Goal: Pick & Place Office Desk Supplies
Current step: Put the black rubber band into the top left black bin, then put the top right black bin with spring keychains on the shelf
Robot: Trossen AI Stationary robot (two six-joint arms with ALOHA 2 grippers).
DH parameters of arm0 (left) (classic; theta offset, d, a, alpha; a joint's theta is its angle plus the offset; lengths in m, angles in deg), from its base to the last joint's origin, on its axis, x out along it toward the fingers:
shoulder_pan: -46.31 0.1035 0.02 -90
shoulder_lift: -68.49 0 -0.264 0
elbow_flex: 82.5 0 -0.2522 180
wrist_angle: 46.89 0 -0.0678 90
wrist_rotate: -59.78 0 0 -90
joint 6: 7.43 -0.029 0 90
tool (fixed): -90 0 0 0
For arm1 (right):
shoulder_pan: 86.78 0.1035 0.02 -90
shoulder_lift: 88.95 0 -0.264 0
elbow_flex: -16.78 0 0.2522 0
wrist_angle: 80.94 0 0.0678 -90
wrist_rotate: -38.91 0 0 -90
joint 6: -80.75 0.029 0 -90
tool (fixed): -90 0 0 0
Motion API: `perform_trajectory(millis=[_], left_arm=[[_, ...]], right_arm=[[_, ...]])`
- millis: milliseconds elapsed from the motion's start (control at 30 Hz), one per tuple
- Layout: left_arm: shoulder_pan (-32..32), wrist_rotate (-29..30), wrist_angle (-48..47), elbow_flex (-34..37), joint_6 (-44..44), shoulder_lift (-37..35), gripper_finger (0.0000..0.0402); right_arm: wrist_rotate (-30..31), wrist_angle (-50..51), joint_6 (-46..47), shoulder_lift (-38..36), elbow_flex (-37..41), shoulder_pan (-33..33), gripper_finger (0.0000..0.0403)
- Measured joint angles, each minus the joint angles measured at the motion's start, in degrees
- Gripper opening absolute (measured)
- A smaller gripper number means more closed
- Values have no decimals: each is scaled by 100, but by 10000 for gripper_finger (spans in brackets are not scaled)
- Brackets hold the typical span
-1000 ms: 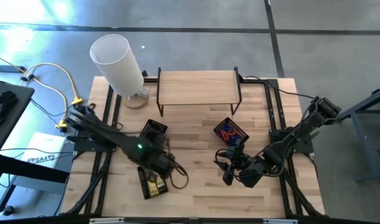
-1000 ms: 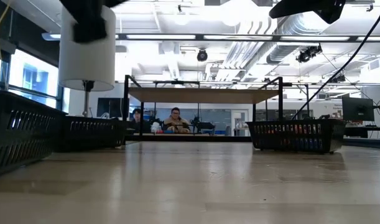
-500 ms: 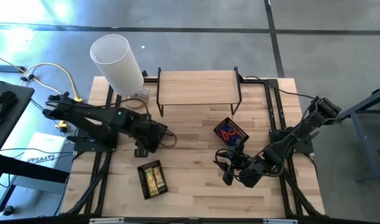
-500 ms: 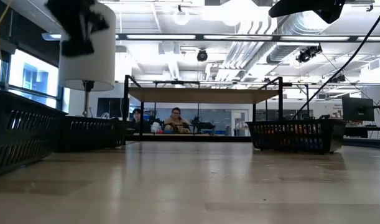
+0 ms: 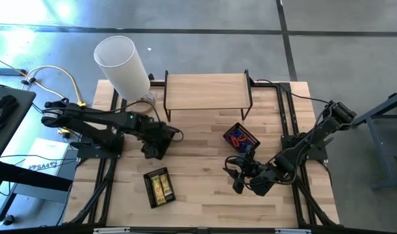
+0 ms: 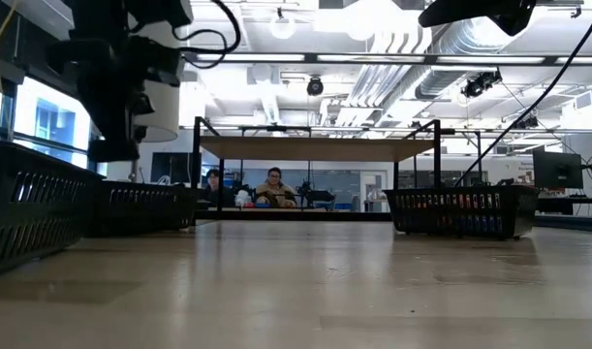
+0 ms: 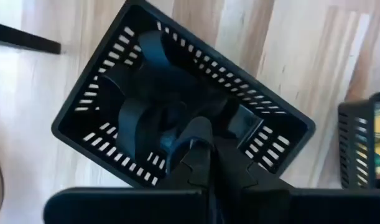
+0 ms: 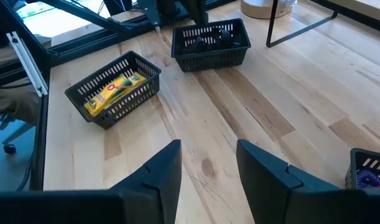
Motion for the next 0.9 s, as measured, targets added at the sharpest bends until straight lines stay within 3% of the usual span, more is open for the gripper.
perform_trajectory(millis=[300,633,900], left_arm=[[155,24,24,36,255,22,32],[157,22,18,34,450,24,127],[308,-133,-588,-162,545,8,138]], right_arm=[[-2,-42,0,0,2,0,142],[-22,-43,-9,0,2,0,142],[-239,-43,-719,0,2,-2,142]])
